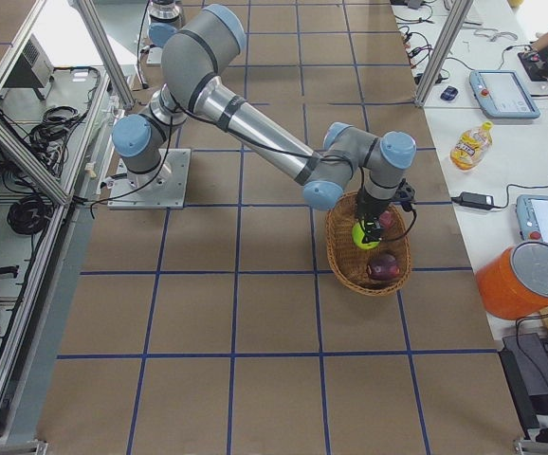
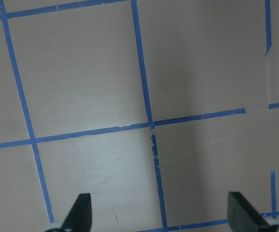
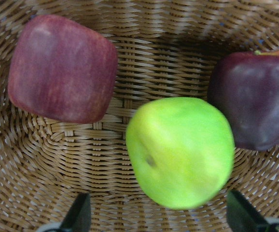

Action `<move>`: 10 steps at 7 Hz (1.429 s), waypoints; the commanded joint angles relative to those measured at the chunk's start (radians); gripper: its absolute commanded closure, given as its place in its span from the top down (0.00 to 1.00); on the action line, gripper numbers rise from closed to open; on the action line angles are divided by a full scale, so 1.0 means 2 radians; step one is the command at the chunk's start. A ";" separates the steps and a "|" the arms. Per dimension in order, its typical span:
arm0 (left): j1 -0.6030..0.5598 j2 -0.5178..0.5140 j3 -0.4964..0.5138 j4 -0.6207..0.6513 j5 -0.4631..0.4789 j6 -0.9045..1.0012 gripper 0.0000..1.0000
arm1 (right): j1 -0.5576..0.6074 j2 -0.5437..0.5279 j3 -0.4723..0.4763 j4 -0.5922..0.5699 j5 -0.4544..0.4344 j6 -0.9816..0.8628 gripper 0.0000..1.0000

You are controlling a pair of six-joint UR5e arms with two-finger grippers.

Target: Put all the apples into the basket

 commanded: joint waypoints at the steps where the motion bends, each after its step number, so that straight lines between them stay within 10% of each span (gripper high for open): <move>1: 0.000 0.000 0.000 0.000 0.000 0.000 1.00 | -0.002 -0.007 -0.011 0.018 -0.003 0.001 1.00; 5: 0.000 -0.001 0.000 0.000 0.000 0.000 1.00 | 0.068 -0.185 -0.004 0.150 0.117 0.046 1.00; 8: -0.001 0.005 0.002 -0.004 0.001 0.000 1.00 | 0.202 -0.237 0.000 0.245 0.116 0.345 1.00; 10: -0.002 0.002 -0.003 -0.005 0.003 0.002 1.00 | 0.290 -0.245 0.043 0.229 0.034 0.442 1.00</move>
